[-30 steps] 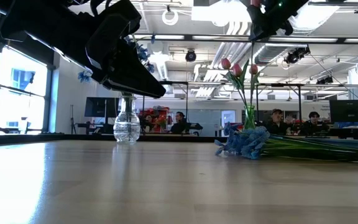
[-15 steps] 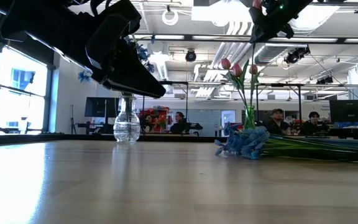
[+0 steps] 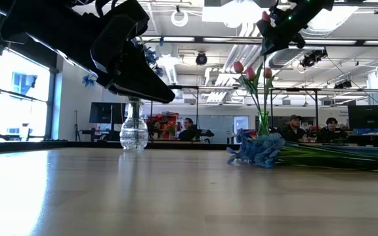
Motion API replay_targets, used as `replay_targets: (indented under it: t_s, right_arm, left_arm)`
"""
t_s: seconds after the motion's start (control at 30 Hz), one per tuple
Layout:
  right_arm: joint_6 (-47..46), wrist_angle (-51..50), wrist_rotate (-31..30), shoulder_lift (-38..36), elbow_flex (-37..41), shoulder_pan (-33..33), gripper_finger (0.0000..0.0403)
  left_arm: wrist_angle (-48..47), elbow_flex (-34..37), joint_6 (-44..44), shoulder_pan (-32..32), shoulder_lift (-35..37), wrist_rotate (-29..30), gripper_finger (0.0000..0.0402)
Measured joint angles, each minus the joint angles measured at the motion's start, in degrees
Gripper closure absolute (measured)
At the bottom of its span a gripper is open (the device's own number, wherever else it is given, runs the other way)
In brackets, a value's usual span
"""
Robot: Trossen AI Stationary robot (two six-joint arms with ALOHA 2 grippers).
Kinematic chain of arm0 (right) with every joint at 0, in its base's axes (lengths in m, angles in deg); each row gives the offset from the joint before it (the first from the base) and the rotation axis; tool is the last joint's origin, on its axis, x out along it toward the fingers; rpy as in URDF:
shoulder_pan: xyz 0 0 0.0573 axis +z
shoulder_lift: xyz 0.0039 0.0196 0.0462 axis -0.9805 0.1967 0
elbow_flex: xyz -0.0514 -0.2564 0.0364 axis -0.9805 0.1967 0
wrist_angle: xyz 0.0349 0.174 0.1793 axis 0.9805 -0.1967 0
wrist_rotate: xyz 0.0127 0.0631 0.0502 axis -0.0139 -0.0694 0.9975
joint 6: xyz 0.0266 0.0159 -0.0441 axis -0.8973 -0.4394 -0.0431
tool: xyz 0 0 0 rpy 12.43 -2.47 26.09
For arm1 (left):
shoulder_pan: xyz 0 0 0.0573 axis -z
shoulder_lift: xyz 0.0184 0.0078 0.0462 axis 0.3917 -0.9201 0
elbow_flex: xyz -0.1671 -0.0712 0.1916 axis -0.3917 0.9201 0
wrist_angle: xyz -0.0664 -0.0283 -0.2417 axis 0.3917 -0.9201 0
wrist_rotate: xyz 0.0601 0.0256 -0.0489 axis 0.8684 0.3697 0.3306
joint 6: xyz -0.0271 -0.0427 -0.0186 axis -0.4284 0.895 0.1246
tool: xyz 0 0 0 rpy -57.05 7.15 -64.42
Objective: Sort flowers into vase by color
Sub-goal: Put the pink flower into the green vase
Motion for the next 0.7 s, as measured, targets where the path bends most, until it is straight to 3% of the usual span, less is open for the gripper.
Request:
replay_targets:
  t_s: [0.5,0.7]
  right_arm:
    - [0.0,0.1,-0.1,5.7,0.0,-0.3,0.0402]
    - [-1.0,-0.1,-0.7,8.4,0.0,-1.5,0.0378]
  left_arm:
    - [0.0,0.0,0.0,0.0,0.0,-0.3,0.0300]
    - [0.0,0.0,0.4,0.0,0.0,-0.9,0.0300]
